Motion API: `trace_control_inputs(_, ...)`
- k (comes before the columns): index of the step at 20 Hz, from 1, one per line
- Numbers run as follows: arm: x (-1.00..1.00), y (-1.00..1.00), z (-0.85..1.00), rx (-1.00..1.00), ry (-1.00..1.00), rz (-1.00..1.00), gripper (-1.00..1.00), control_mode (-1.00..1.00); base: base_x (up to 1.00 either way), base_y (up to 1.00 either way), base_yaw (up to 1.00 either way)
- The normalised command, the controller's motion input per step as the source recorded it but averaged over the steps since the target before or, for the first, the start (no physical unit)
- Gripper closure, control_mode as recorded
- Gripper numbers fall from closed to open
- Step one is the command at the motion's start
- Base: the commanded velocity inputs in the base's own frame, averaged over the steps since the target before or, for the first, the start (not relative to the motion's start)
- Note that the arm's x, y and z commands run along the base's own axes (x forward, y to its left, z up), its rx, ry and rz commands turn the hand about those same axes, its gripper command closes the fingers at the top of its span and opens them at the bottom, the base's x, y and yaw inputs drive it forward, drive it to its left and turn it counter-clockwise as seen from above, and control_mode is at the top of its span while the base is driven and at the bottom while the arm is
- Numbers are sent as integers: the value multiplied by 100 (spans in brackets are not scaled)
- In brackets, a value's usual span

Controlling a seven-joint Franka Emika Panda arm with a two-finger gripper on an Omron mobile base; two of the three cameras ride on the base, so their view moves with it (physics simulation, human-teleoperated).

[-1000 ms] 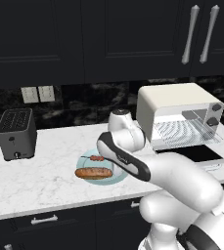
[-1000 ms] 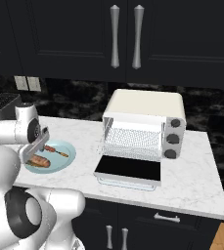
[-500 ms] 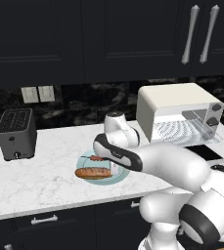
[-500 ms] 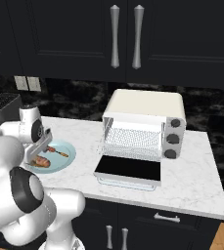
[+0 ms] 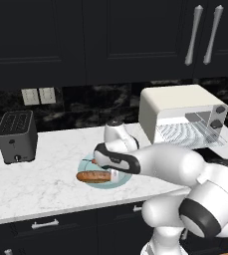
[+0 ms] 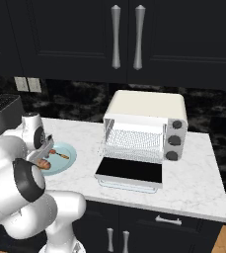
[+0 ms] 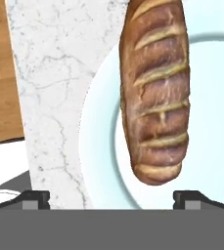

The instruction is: Pick up the kebab skewer and baguette bread, and place them inside the toaster oven. Close the toaster oven door and start by setting the timer.

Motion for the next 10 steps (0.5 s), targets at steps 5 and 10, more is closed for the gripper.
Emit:
trace_control_inputs(5, 26, 18, -27, -2, 0, 0, -100, -100, 0, 0, 0)
trace_control_inputs(10, 36, 7, -21, -2, 0, 0, -100, -100, 0, 0, 0)
